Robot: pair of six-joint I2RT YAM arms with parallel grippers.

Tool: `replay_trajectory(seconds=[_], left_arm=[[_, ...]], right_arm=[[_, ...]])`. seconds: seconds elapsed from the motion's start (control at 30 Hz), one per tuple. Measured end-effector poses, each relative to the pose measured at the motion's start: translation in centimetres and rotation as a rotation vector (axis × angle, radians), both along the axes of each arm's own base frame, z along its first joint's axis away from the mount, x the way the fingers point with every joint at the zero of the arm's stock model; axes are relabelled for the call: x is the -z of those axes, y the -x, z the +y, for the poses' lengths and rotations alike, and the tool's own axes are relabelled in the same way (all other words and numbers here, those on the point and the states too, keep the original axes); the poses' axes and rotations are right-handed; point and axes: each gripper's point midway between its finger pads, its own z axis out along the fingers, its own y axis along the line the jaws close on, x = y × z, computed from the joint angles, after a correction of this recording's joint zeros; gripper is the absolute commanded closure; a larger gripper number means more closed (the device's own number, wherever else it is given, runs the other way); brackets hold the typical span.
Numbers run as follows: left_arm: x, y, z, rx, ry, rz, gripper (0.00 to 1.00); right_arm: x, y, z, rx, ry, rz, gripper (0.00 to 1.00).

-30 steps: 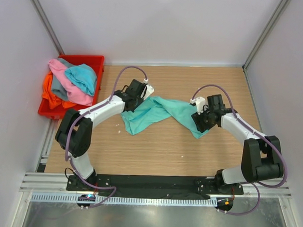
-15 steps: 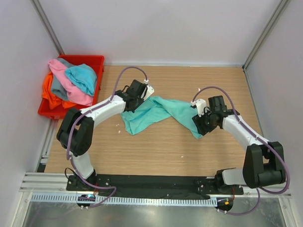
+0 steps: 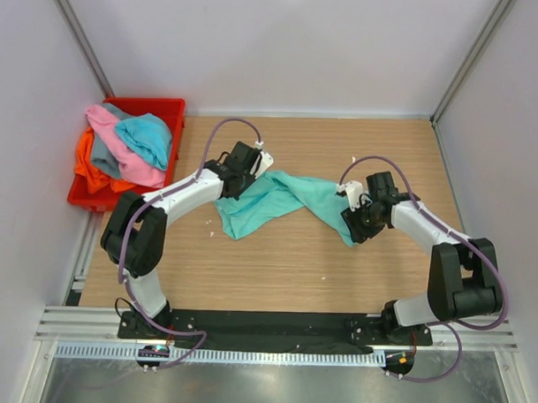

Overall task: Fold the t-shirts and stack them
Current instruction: Flatten the tshirt out

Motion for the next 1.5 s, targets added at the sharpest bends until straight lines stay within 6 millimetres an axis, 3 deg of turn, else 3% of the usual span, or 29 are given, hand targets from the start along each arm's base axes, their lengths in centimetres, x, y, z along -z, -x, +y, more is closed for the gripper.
replay_trajectory(seconds=[0.2, 0.33, 0.57, 0.63, 0.7, 0.77, 0.9, 1.0, 1.07, 1.2, 1.3, 1.5], left_arm=[[0.0, 0.0, 0.0, -0.001, 0.001, 0.0, 1.0], [0.0, 0.0, 0.0, -0.002, 0.002, 0.0, 1.0], [-0.2, -0.1, 0.3, -0.008, 0.003, -0.003, 1.0], [-0.8, -0.3, 0.8, -0.018, 0.01, -0.014, 1.0], [-2.3, -0.6, 1.6, -0.029, 0.02, -0.042, 1.0], [-4.9, -1.0, 2.4, -0.037, 0.034, -0.094, 1.0], [-12.9, -1.7, 3.3, -0.039, 0.083, -0.273, 1.0], [-19.6, -1.2, 3.8, -0.035, 0.139, -0.421, 1.0], [-23.5, -0.6, 4.3, -0.037, 0.178, -0.505, 1.0], [-30.3, 1.3, 5.4, -0.042, 0.25, -0.646, 1.0], [-34.8, 3.3, 6.5, -0.035, 0.285, -0.738, 1.0], [-41.9, 7.4, 8.5, 0.0, 0.337, -0.886, 1.0]], right_arm=[[0.1, 0.0, 0.0, 0.0, 0.0, 0.002, 0.73], [0.1, -0.2, 0.0, 0.0, 0.0, -0.004, 0.99], [-0.8, -1.2, -0.6, 0.045, 0.026, -0.058, 0.99], [-2.7, -2.0, -1.0, 0.072, 0.037, -0.118, 0.99], [-6.1, -3.8, -1.2, 0.103, 0.04, -0.228, 0.99], [-10.9, -6.0, -1.6, 0.141, 0.042, -0.37, 0.98], [-22.2, -9.0, -2.7, 0.231, 0.019, -0.671, 0.99], [-28.9, -9.1, -3.6, 0.299, -0.006, -0.838, 0.99], [-32.2, -8.5, -4.2, 0.342, -0.022, -0.915, 0.99], [-36.5, -6.6, -5.5, 0.413, -0.059, -1.001, 0.99], [-38.6, -5.2, -6.8, 0.457, -0.076, -1.041, 0.99], [-42.9, -1.3, -7.3, 0.451, -0.109, -1.126, 0.98]])
